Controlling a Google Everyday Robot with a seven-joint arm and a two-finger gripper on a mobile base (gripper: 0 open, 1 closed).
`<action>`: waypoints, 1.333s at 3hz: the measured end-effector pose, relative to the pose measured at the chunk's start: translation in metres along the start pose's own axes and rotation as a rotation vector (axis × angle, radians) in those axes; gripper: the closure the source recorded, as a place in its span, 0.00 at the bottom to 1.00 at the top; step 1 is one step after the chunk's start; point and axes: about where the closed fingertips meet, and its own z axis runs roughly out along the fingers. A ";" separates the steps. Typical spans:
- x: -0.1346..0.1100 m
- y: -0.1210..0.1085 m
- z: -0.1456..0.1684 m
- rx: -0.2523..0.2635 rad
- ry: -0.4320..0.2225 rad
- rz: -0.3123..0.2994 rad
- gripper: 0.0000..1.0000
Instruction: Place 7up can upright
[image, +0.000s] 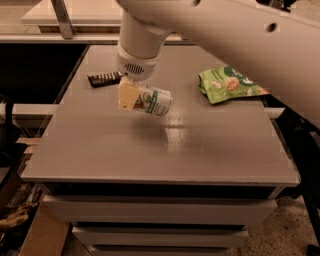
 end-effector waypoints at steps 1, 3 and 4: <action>-0.024 -0.003 -0.033 0.049 -0.220 -0.029 1.00; -0.077 -0.014 -0.061 0.103 -0.750 -0.048 1.00; -0.108 -0.030 -0.073 0.091 -0.986 -0.032 1.00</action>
Offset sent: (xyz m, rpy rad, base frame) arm 0.0032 0.0465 0.1486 0.9664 -0.3871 0.1882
